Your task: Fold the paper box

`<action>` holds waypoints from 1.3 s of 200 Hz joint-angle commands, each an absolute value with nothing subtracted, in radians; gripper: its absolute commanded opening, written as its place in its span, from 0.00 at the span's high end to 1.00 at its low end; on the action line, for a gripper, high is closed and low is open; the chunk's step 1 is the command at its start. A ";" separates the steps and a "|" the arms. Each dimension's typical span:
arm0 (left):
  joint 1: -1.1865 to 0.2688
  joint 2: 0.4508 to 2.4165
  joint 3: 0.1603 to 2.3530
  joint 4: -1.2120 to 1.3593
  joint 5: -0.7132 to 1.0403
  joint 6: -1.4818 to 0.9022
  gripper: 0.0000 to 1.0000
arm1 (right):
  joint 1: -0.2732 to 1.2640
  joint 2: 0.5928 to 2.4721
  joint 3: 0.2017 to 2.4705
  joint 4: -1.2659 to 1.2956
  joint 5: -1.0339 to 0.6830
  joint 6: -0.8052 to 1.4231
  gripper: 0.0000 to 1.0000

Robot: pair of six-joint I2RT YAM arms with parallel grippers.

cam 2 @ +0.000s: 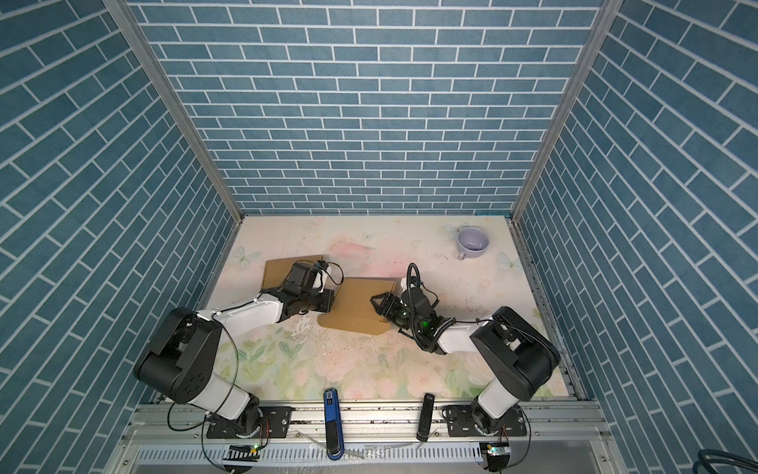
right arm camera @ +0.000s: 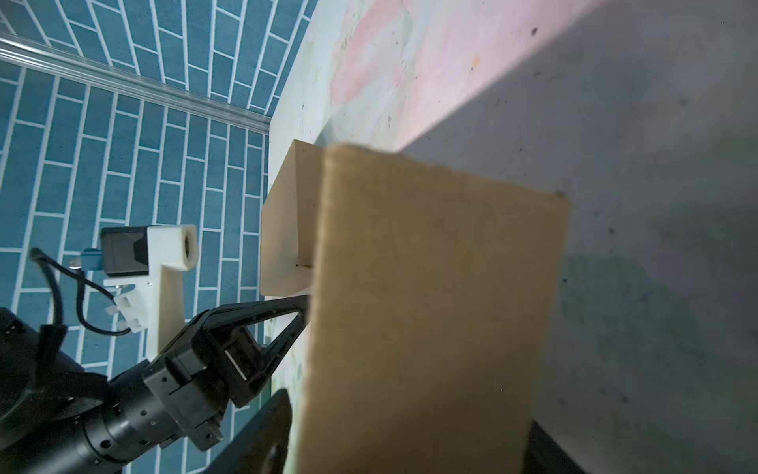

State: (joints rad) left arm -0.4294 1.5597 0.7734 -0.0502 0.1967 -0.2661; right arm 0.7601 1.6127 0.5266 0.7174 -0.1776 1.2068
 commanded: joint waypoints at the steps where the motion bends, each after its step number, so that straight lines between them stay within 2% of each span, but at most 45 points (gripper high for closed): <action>1: -0.429 1.577 0.758 -0.107 0.199 -0.264 0.93 | 0.758 1.654 0.569 0.837 -0.221 1.277 0.30; 50: -0.428 1.579 0.761 -0.109 0.204 -0.266 0.86 | 0.758 1.671 0.587 0.845 -0.232 1.279 0.46; 103: -0.420 1.513 0.789 -0.131 0.208 -0.296 0.56 | 0.757 1.603 0.582 0.758 -0.218 1.234 0.58; 152: -0.372 1.378 0.933 -0.251 0.273 -0.307 0.44 | 0.735 1.466 0.586 0.616 -0.239 1.158 0.65; 205: -0.324 1.333 1.035 -0.215 0.580 -0.342 0.37 | 0.568 1.194 0.672 0.259 -0.425 1.044 0.67; 260: -0.323 1.398 0.966 0.224 0.897 -0.628 0.33 | 0.386 1.113 0.788 0.082 -0.728 0.946 0.68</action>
